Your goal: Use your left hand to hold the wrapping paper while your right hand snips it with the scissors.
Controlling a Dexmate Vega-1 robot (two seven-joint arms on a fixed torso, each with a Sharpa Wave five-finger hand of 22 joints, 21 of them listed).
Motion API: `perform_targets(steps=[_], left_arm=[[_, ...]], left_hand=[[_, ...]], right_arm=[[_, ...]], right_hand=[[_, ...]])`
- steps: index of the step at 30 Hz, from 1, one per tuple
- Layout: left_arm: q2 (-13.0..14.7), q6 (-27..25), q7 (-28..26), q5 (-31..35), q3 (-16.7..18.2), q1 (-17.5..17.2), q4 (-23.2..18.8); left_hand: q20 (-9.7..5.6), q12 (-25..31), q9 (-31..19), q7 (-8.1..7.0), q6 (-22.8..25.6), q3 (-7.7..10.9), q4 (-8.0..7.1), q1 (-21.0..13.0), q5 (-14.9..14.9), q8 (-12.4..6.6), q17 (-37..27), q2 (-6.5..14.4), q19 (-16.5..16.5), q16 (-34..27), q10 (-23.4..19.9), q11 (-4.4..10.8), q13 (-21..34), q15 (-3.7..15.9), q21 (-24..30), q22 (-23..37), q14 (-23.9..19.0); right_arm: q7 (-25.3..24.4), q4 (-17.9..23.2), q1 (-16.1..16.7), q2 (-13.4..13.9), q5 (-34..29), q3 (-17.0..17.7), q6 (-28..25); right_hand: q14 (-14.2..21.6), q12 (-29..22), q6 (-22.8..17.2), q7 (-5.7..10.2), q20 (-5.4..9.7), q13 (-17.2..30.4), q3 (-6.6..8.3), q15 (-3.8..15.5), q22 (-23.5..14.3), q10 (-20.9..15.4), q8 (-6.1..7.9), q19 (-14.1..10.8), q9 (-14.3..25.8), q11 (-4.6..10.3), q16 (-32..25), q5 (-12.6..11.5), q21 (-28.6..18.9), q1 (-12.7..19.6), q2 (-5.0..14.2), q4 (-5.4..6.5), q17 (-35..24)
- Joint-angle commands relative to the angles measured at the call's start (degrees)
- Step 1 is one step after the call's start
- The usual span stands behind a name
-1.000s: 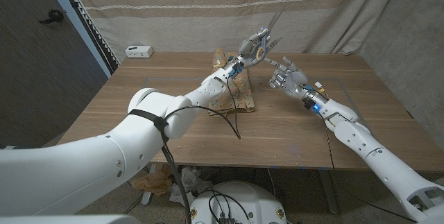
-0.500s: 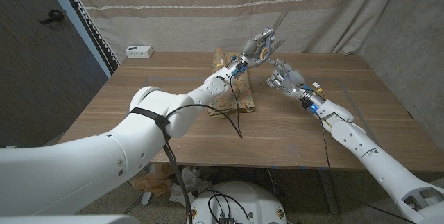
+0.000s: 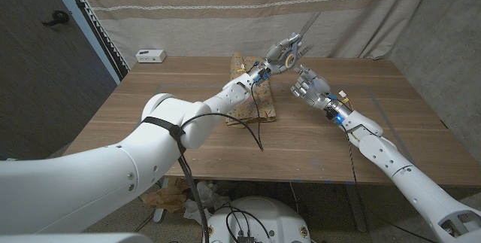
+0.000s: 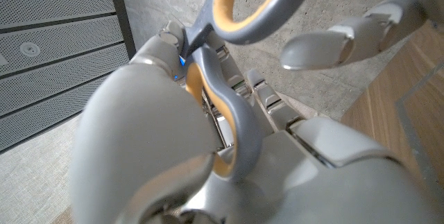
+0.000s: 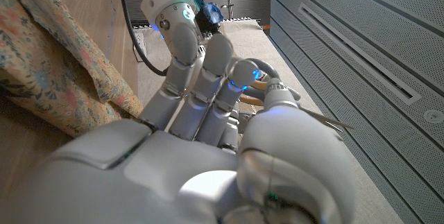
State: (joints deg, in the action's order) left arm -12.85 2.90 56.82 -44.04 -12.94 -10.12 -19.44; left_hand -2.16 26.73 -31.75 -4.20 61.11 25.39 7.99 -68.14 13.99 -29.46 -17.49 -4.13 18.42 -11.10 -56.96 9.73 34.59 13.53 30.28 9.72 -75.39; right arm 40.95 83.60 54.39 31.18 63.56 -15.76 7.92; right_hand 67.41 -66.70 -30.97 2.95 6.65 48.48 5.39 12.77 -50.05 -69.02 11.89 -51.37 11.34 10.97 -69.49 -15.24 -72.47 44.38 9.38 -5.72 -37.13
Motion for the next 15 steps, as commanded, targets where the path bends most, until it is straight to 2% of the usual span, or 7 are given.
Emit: perform_targets(steps=[1, 9, 11, 15], left_arm=[[-0.06, 2.17, -0.72, 2.40, -0.73, -0.09, -0.02], [0.07, 3.44, -0.68, 3.42, -1.44, 0.02, -0.05], [0.01, 3.27, -0.91, 3.45, -1.37, 0.05, -0.03], [0.06, 3.49, -0.82, 3.31, -1.05, 0.06, -0.03]], left_hand=[[-8.03, 0.50, -0.08, 0.12, 0.19, -0.20, 0.02, -3.23, 0.28, -0.41, -0.15, 3.24, 0.57, -0.52, -1.92, 1.57, 0.07, 0.19, -0.32, 0.24, -0.31], [-8.05, 0.67, -0.08, 0.05, 0.18, -0.37, 0.05, -3.34, 0.29, -0.44, -0.13, 3.21, 0.42, -0.58, -1.94, 1.59, -0.03, 0.19, -0.76, 0.15, -0.44], [-8.05, 0.70, -0.09, 0.07, 0.23, -0.41, 0.04, -3.35, 0.30, -0.46, -0.12, 3.20, 0.33, -0.59, -1.95, 1.58, -0.07, 0.19, -0.89, 0.13, -0.46], [-8.04, 0.74, -0.08, 0.23, 0.41, -0.47, 0.03, -3.37, 0.31, -0.54, -0.12, 3.22, 0.24, -0.61, -1.94, 1.56, -0.13, 0.19, -1.08, 0.10, -0.51]], right_arm=[[-3.58, 1.71, 1.53, -0.12, 0.41, 0.66, -0.01], [-1.33, 0.98, 1.00, -0.12, 0.54, 0.13, -0.07], [-1.23, 0.91, 1.02, -0.28, 0.80, 0.18, -0.13], [-1.57, 0.72, 1.53, -0.74, 1.80, 0.72, -0.29]], right_hand=[[1.05, -0.91, -1.65, 0.54, 5.44, 1.07, 1.21, -0.07, -1.37, -1.01, 0.31, -1.07, 0.09, 0.02, -0.62, -0.33, -1.77, 1.92, 0.53, -0.66, -1.44], [1.34, -1.11, -2.02, 0.36, 5.43, 1.88, 3.02, -0.15, -2.83, -1.40, -0.57, -0.93, 0.10, 0.06, -0.05, -0.49, -3.84, 2.78, 0.50, -0.70, -3.52], [1.40, -1.22, -1.91, 0.61, 5.44, 2.31, 3.26, -0.16, -1.80, -1.25, -0.73, 0.03, 0.09, 0.15, 0.05, -0.44, -3.11, 2.84, 0.31, -0.72, -3.94], [1.30, -0.69, -2.45, 1.59, 5.44, 1.76, 3.57, -0.13, -1.52, -1.11, -0.68, 0.00, 0.08, 0.02, 0.67, -0.32, -3.40, 3.55, -0.18, -1.29, -3.35]])
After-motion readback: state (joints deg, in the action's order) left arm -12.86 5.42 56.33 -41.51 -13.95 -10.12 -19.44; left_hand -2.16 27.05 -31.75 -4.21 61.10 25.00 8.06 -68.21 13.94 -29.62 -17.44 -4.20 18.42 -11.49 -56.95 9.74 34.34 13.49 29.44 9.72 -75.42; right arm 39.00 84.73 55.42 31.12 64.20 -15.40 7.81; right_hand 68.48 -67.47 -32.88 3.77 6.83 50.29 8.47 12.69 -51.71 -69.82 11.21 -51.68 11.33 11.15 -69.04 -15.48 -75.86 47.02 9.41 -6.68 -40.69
